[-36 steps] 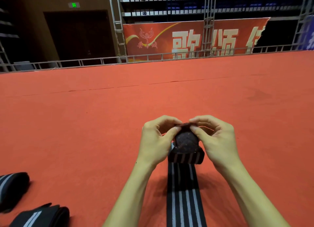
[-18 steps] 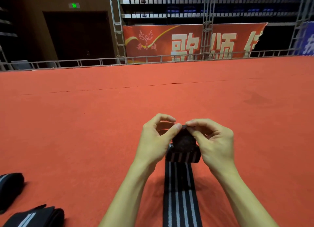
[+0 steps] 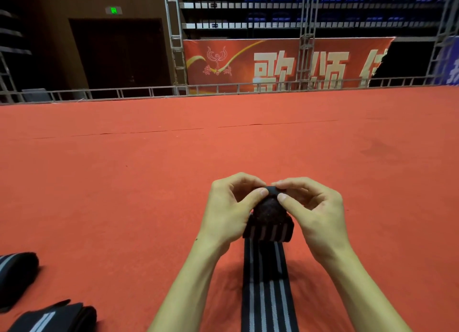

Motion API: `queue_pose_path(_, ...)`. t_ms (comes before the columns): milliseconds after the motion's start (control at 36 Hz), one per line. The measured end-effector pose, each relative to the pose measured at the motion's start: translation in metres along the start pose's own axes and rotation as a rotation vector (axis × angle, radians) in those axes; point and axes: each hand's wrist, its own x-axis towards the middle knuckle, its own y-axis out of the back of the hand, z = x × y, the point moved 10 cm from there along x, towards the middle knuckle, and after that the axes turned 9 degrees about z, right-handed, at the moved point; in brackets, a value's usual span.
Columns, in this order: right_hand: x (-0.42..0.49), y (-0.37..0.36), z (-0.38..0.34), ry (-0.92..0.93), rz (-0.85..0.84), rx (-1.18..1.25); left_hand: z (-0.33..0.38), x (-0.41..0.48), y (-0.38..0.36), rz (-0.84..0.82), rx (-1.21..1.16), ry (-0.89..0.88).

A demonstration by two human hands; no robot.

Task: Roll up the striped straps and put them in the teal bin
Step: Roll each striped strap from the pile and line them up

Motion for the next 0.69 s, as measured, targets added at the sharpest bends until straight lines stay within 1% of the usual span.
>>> queue_pose_path(111, -0.002, -0.006, 0.004, -0.077, -0.043, 0.002, 0.004, 0.001, 0.002, 0.009, 0.007, -0.045)
queue_pose_path(306, 0.0, -0.005, -0.001, -0.022, -0.003, -0.023, 0.005, 0.0, -0.002, 0.001, 0.024, -0.045)
queue_pose_path(500, 0.003, 0.002, 0.003, -0.012, 0.063, -0.003, 0.001, -0.001, -0.004, -0.019, 0.054, 0.003)
queue_pose_path(639, 0.001, 0.001, 0.004, -0.055, 0.071, 0.049, 0.006, -0.001, -0.003, -0.005, 0.049, -0.062)
queue_pose_path(694, 0.0, -0.002, 0.006, -0.096, 0.04, 0.066, 0.007, 0.0, -0.001, 0.024, 0.076, -0.113)
